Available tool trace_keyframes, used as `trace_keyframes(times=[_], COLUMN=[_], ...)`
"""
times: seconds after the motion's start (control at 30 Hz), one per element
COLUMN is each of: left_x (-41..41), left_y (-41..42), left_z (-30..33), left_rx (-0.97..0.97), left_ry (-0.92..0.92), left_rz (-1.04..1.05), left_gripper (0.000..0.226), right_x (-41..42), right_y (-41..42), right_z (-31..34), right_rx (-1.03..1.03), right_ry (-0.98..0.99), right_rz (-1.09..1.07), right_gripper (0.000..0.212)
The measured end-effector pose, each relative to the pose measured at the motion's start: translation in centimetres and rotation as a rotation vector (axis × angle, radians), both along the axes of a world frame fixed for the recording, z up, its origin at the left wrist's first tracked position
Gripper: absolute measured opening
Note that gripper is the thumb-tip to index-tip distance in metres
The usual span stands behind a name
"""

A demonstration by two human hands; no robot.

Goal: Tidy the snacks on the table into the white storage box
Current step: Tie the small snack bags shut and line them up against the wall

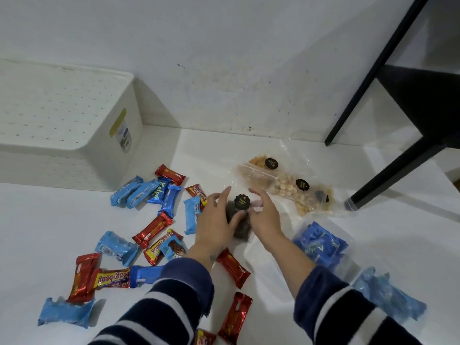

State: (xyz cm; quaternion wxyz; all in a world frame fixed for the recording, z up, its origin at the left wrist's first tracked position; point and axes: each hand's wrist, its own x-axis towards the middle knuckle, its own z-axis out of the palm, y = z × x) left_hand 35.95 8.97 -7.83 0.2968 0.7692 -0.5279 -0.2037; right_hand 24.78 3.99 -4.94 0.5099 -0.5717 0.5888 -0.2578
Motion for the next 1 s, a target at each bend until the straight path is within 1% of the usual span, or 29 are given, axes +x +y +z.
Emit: trace_keyframes(times=[0.07,0.13,0.2,0.27,0.37,0.47,0.6,0.8,1.0], left_x=[1.9,4.7,8.0,11.0,14.2,15.7,15.5,15.8,15.7], left_y=[-0.6,-1.2,-1.8,-2.5,-4.3,-5.6,-5.7,-6.1,-6.3], left_z=[0.4,0.6,0.4,-0.1,-0.2,-0.4,-1.3,-2.1,-2.0], left_rx=[-0.066,-0.062,0.042,0.183,0.362,0.497,0.501,0.53,0.54], left_ry=[-0.058,-0.18,-0.279,-0.336,-0.329,-0.384,-0.429,-0.443,-0.417], left_rz=[0.037,0.074,0.097,0.098,0.076,0.002,0.024,0.037,0.023], left_gripper=[0.055,0.05,0.05,0.053,0.06,0.072,0.083,0.086,0.086], right_x=[0.3,1.0,1.9,3.3,6.0,9.5,14.7,20.9,22.6], right_y=[-1.0,-2.2,-3.9,-5.7,-8.7,-12.0,-15.6,-19.0,-21.3], right_z=[0.1,0.7,1.5,2.3,3.2,3.6,2.7,0.9,-0.5], right_rx=[-0.093,-0.179,-0.24,-0.299,-0.328,-0.343,-0.318,-0.247,-0.228], right_ry=[0.035,0.067,0.086,0.119,0.124,0.099,0.02,-0.117,-0.101], right_rz=[0.047,0.115,0.167,0.21,0.256,0.287,0.293,0.241,0.204], right_gripper=[0.057,0.059,0.058,0.058,0.059,0.059,0.06,0.058,0.06])
